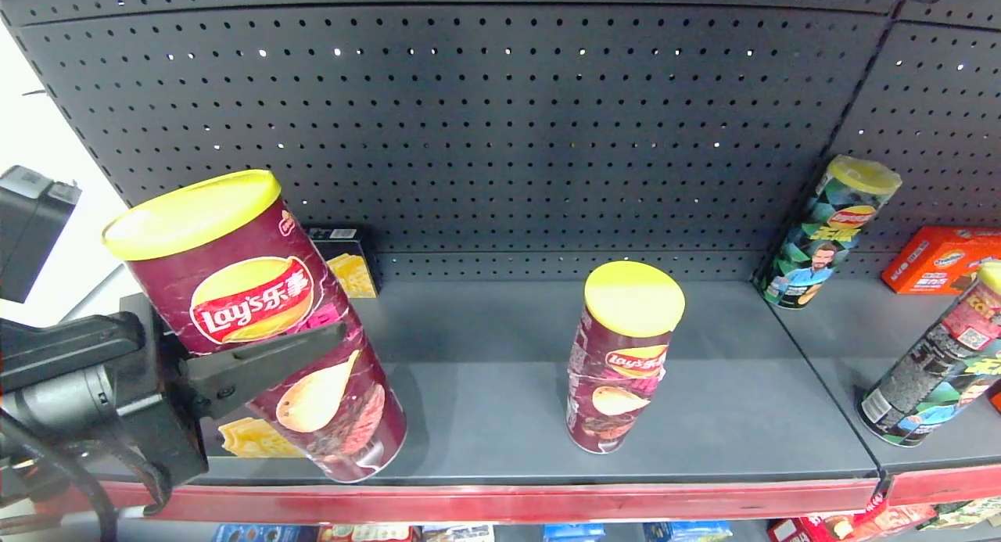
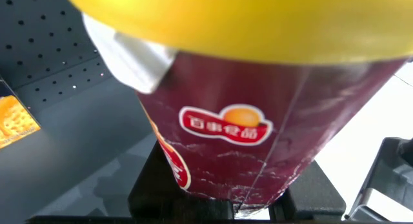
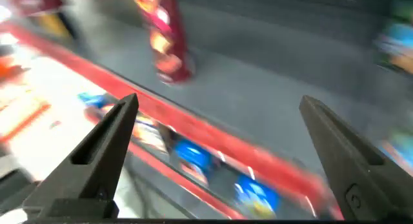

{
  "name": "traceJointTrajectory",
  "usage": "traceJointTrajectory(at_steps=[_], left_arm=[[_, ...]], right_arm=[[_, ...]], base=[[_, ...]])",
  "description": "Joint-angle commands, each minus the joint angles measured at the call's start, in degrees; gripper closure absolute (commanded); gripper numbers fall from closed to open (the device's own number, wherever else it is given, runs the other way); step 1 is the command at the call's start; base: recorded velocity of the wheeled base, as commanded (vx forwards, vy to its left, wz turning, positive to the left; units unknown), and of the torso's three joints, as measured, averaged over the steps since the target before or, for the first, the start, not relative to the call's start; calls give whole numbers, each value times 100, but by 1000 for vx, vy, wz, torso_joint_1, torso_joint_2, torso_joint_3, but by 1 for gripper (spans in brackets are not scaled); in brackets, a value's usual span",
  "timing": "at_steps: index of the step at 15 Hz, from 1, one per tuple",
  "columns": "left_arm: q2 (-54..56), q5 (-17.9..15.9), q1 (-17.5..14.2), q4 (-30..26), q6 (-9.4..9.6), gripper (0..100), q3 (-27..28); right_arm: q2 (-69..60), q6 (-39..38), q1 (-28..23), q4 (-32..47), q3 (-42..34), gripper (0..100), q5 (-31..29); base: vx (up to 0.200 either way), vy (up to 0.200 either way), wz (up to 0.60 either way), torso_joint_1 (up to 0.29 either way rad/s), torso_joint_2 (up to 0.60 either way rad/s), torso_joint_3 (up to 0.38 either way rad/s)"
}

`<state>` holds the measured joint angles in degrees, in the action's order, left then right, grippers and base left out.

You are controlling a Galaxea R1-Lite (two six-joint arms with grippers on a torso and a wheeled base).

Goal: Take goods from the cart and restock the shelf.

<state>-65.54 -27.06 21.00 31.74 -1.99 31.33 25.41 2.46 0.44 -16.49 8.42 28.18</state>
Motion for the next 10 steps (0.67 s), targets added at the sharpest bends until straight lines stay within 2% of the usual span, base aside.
traceJointTrajectory(at_steps=[1,4,5,6,7,8,9,10], left_arm=[[59,-1,27,7,5,100,-48],[59,-1,53,7,49,100,-22],[67,8,79,-2,49,100,-39],[67,8,79,-2,49,100,-39],[94,17,79,-19,49,100,-39],[120,17,79,-28,49,100,-22],[129,17,88,-37,58,100,-30],[120,17,123,-37,49,100,-13]], right_arm=[[-1952,-62,-1494,1377,204,0,-111],[-2330,-88,-2092,1491,-148,0,-1096],[-2541,-70,-2347,1544,-508,0,-1808],[-2541,-35,-2355,1500,-640,0,-1975],[-2541,70,-2355,1333,-807,0,-3196],[-2541,79,-2355,1368,-781,0,-3812],[-2541,79,-2355,1377,-781,0,-3873],[-2541,79,-2232,1430,-772,0,-3399]], base=[[0,0,0,0,0,0],[0,0,0,0,0,0],[0,0,0,0,0,0],[0,0,0,0,0,0],[0,0,0,0,0,0],[0,0,0,0,0,0],[0,0,0,0,0,0],[0,0,0,0,0,0]])
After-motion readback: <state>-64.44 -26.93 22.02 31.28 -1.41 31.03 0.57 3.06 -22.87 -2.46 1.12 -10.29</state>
